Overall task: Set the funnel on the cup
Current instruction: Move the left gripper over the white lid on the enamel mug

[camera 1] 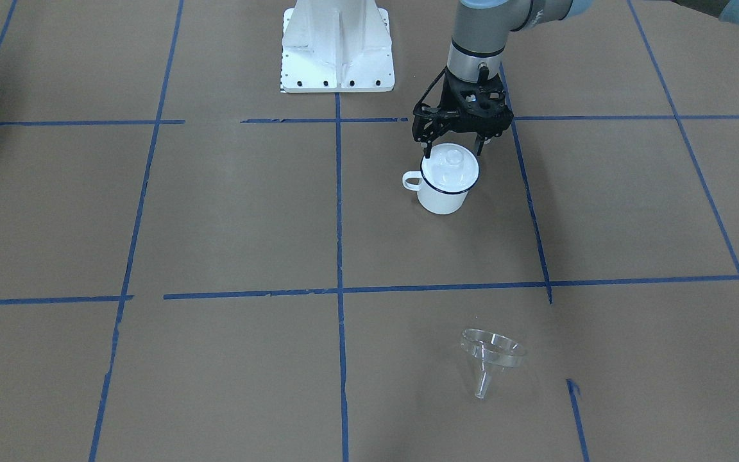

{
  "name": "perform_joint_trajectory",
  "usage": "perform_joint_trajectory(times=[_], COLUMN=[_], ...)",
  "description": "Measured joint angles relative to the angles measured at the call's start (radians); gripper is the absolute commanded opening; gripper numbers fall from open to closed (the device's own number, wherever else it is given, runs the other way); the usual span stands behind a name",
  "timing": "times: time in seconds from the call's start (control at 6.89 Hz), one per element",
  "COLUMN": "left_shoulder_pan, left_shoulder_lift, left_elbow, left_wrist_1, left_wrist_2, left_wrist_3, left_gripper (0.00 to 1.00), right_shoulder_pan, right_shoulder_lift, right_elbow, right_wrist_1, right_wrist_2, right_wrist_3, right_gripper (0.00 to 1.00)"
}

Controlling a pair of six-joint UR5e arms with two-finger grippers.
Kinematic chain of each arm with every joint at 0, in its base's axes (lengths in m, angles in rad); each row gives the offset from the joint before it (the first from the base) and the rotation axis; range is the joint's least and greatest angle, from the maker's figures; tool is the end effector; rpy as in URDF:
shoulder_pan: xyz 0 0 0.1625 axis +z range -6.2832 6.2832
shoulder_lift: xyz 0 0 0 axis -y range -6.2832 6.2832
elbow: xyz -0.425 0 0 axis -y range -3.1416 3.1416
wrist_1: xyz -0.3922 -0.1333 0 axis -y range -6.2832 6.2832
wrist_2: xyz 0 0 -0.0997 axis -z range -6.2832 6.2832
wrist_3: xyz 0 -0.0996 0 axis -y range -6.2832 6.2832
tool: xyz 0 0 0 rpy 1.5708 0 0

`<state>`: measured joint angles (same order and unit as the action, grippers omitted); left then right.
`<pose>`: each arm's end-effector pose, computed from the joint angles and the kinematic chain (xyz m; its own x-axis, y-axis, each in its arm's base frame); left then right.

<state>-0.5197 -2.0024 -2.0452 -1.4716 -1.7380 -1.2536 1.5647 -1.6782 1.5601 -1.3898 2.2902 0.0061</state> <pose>0.4278 -0.3792 0.2358 0.6907 -0.0409 -0.7220 0.1789 0.9770 0.1158 0.0649 -0.4485 0.6998 0.7520 -0.0399 0.6580 0.0015 0.9983 0.0588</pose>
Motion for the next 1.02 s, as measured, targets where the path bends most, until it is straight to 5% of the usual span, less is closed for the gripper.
perform_joint_trajectory(times=[0.58,0.73,0.87,1.02], left_shoulder_pan=[0.000,0.001,0.001,0.001], left_shoulder_lift=[0.012,0.016,0.017,0.017], left_elbow=[0.004,0.004,0.005,0.005], left_wrist_1=[-0.001,-0.001,-0.001,-0.001], left_wrist_2=[-0.003,-0.003,-0.004,-0.004], left_wrist_3=[0.005,0.005,0.004,0.004], left_gripper=[0.92,0.83,0.57,0.17], right_shoulder_pan=[0.000,0.000,0.000,0.000], right_shoulder_lift=[0.000,0.000,0.000,0.000], right_elbow=[0.000,0.000,0.000,0.000], right_wrist_1=[0.000,0.000,0.000,0.000], right_wrist_2=[0.000,0.000,0.000,0.000], right_wrist_3=[0.000,0.000,0.000,0.000], right_gripper=[1.00,1.00,1.00,1.00])
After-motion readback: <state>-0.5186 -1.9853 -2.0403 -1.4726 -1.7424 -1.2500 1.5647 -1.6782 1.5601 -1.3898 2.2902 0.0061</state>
